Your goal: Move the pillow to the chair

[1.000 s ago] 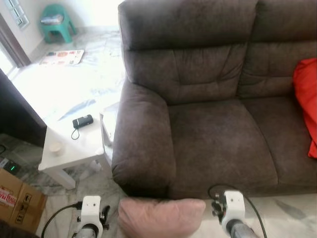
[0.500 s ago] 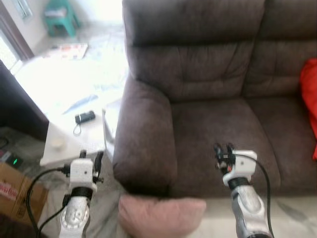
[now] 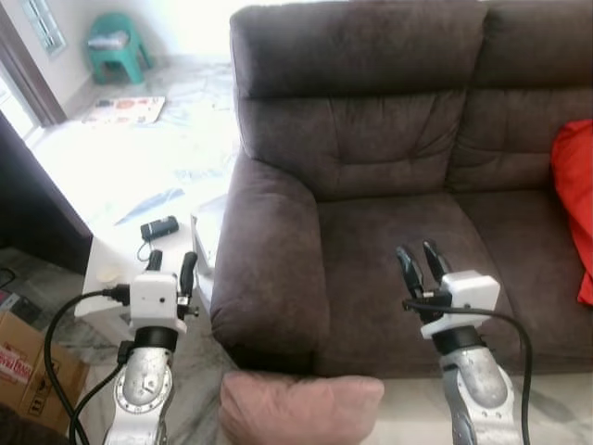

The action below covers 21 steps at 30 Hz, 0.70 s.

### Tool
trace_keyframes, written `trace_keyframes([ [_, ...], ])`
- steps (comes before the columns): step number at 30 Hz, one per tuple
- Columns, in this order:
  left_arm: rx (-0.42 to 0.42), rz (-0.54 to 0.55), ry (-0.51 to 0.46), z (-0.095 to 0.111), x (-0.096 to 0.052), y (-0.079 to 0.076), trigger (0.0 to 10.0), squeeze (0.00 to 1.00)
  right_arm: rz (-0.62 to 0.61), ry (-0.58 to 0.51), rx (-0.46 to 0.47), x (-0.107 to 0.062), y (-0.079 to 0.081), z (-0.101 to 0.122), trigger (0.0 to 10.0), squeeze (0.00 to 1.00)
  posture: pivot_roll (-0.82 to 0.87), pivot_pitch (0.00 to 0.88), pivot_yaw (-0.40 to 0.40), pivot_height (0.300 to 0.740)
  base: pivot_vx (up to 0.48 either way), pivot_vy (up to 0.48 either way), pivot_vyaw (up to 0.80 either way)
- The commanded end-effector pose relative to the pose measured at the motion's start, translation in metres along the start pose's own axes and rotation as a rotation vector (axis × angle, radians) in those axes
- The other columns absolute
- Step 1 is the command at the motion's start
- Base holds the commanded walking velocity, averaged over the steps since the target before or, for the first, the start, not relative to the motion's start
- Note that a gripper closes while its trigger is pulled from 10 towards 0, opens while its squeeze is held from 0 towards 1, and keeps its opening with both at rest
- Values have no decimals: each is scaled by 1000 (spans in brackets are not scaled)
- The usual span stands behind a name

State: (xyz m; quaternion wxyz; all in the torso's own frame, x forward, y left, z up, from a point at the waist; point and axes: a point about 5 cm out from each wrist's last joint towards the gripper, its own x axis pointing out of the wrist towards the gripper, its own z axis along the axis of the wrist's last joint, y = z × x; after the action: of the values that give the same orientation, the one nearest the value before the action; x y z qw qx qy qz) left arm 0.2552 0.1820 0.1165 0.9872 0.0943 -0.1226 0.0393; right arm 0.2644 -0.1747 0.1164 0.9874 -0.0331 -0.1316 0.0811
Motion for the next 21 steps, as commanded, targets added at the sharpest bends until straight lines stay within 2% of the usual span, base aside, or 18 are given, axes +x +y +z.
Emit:
trace_keyframes([
  [1, -9, -4, 5, 2, 1, -3, 10000, 0, -36, 3, 21, 5, -5, 2, 10000, 0, -30, 0, 35, 740, 0, 0, 0],
  [4, -10, -20, 14, 1, 0, -6, 10000, 0, -37, 10, 13, 6, -5, 1, 10000, 0, -26, 0, 35, 740, 0, 0, 0],
  [7, -16, -28, 24, 0, 0, -9, 10000, 0, -105, 9, 30, 9, -11, 2, 10000, 0, -27, 0, 38, 740, 0, 0, 0],
  [12, -16, -31, 24, 3, 4, -9, 10000, 0, -55, 15, 32, 11, -2, 4, 10000, 0, -30, 0, 40, 740, 0, 0, 0],
  [21, -15, -28, 26, 5, 7, -5, 10000, 0, -77, 15, 35, 15, -5, 6, 10000, 0, -29, 0, 46, 740, 0, 0, 0],
])
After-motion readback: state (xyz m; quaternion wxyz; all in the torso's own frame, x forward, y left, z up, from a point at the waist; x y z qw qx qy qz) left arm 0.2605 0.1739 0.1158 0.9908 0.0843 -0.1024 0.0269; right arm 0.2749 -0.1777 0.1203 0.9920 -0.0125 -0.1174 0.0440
